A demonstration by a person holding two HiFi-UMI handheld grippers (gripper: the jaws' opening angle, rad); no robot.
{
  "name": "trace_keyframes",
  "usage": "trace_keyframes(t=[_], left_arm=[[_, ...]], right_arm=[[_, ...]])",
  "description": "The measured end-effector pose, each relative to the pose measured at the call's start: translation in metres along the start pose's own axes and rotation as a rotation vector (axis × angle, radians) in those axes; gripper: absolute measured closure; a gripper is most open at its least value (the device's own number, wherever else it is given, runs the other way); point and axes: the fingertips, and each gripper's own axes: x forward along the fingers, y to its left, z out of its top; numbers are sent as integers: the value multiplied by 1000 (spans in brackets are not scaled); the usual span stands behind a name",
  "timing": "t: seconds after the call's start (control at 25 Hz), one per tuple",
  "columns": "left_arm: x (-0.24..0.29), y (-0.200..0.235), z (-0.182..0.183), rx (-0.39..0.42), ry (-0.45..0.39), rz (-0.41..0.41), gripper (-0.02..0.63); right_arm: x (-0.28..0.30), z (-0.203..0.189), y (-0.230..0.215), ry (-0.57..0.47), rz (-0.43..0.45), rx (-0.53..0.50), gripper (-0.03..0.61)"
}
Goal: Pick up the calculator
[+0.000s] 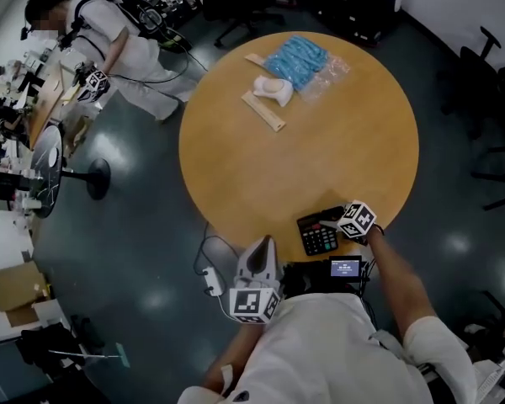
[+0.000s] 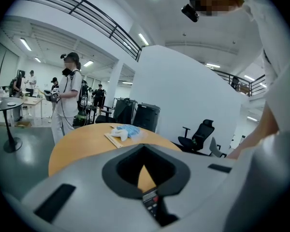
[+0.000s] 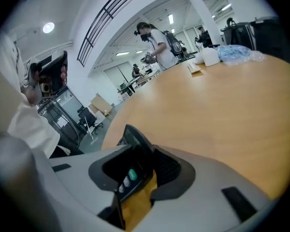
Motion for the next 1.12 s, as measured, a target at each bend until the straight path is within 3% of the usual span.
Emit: trace_keyframes(t=[0.28, 0.68, 0.84, 0.96, 1.12], left_arm=[[-7, 3, 2, 4, -34, -17, 607], [-16, -13, 6, 32, -100, -120, 607], [-26, -29, 15, 55, -135, -164, 607], [-28, -35, 15, 63, -143, -189, 607], [-31, -39, 19, 68, -154, -207, 607]], right_arm=[[-27, 18, 33, -79, -144, 8, 503], [-97, 68, 81, -290, -572, -143, 518], [-151, 100, 123, -486, -724, -128, 518], [-174, 119, 148, -617, -771, -77, 518], [-185, 132, 165, -693, -762, -58, 518]])
